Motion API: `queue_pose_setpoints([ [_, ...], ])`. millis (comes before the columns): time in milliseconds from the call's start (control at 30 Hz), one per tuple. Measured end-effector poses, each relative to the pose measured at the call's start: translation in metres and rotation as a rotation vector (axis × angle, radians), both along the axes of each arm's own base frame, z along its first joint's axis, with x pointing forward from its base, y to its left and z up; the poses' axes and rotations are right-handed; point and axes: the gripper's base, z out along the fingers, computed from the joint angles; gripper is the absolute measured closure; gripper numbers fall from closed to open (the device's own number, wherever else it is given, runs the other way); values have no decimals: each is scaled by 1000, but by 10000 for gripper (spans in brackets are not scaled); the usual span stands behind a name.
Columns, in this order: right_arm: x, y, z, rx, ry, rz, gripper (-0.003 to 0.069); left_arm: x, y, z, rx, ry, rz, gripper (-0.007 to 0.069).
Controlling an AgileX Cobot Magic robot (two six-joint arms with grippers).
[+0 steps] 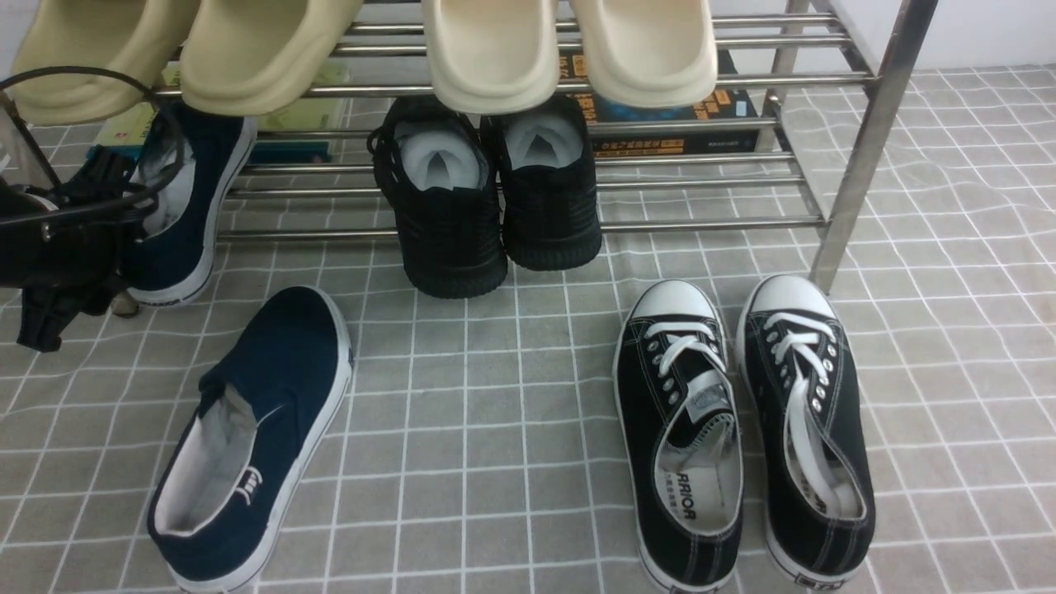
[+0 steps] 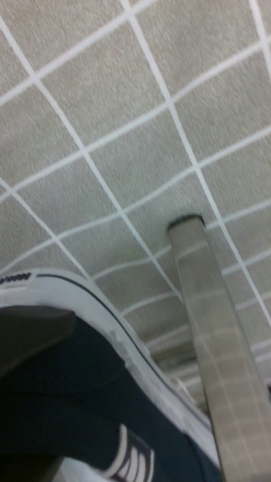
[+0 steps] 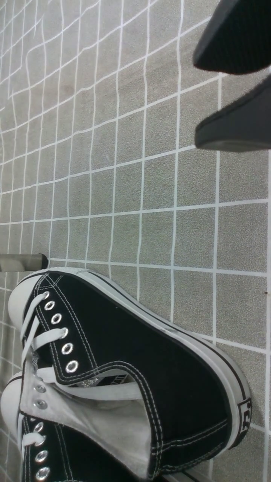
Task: Take the shoes off the shelf with your hand from the grey coffee tablecloth.
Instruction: 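Grasp the leftmost shoe on the bottom shelf of the shoe rack with the left gripper, then set the held shoe down on the floor in front of the rack with the left gripper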
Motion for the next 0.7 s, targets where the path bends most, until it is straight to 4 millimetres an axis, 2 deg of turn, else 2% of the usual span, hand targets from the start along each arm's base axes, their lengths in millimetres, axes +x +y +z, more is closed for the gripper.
queue_pose_setpoints([
  [100, 0, 0, 0, 0, 0, 0, 420, 0, 0, -3, -4, 17, 2, 382],
  [133, 0, 0, 0, 0, 0, 0, 420, -1, 0, -4, -6, 34, 1, 461],
  [167, 0, 0, 0, 0, 0, 0, 420, -3, 0, -4, -5, 50, -1, 508],
  [200, 0, 0, 0, 0, 0, 0, 420, -3, 0, -5, -5, 60, -1, 516],
  [233, 0, 0, 0, 0, 0, 0, 420, -7, -1, -5, 3, 100, -11, 559],
  [367, 0, 0, 0, 0, 0, 0, 420, -22, -1, 7, 55, 180, -54, 568],
  [433, 0, 0, 0, 0, 0, 0, 420, -39, 0, 20, 106, 266, -80, 568],
  [600, 0, 0, 0, 0, 0, 0, 420, -68, 2, 44, 178, 355, -92, 568],
  [700, 0, 0, 0, 0, 0, 0, 420, -81, 4, 46, 211, 414, -95, 568],
])
